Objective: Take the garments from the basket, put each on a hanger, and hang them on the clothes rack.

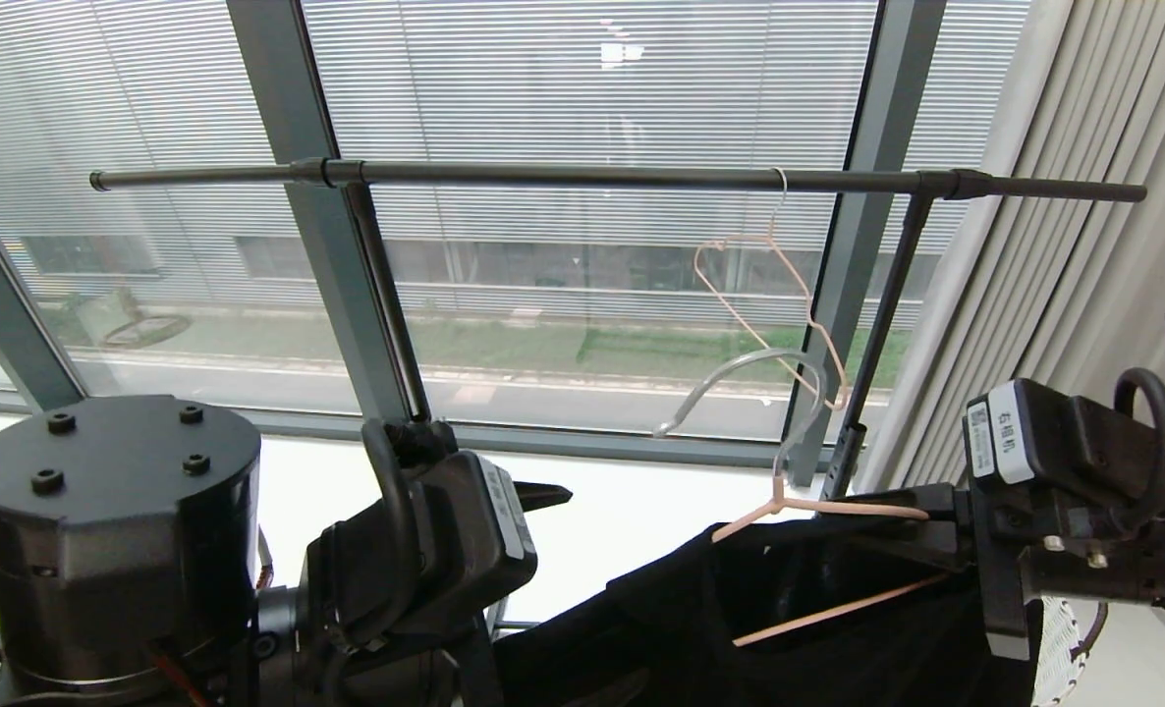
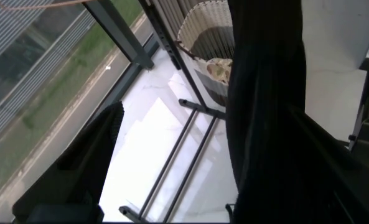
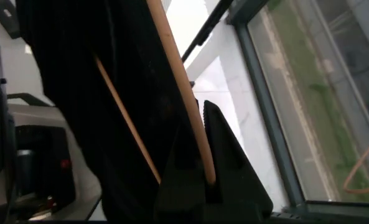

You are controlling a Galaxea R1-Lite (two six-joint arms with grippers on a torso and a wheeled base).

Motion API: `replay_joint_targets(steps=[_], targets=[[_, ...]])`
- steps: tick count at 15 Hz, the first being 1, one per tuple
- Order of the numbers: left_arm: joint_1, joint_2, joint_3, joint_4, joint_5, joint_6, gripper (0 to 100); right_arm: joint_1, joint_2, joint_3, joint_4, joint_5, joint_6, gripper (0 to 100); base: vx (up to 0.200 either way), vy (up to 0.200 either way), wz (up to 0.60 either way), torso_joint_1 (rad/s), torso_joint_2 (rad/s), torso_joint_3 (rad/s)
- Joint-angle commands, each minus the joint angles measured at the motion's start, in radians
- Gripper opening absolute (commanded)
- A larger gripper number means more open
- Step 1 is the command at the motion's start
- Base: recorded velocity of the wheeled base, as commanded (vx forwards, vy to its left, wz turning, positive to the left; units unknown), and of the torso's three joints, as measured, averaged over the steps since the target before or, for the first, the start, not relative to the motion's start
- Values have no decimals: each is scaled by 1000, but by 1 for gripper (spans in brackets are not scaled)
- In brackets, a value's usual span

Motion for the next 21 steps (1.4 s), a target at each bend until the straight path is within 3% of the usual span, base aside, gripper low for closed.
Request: replay_joint_targets(steps=[1, 6, 10, 17, 18, 21], targets=[[3, -63, 69, 0, 6, 2, 100, -47, -19, 23, -28, 6, -7, 0, 0, 0, 0, 0, 0, 0], [87, -212, 231, 0, 23, 6, 100, -140, -23, 11, -33, 32, -5, 0, 0, 0, 0, 0, 0, 0], [116, -228, 300, 0, 24, 5, 100, -143, -16, 7, -84, 30, 6, 0, 0, 0, 0, 0, 0, 0], [129, -185, 316, 0, 20, -38, 100, -105, -29, 7, -113, 26, 49, 0, 0, 0, 0, 0, 0, 0], [129, -183, 317, 1, 21, -37, 0, -104, -30, 7, -113, 24, 49, 0, 0, 0, 0, 0, 0, 0], [142, -186, 332, 1, 50, -35, 0, -105, -30, 7, -114, 21, 50, 0, 0, 0, 0, 0, 0, 0]])
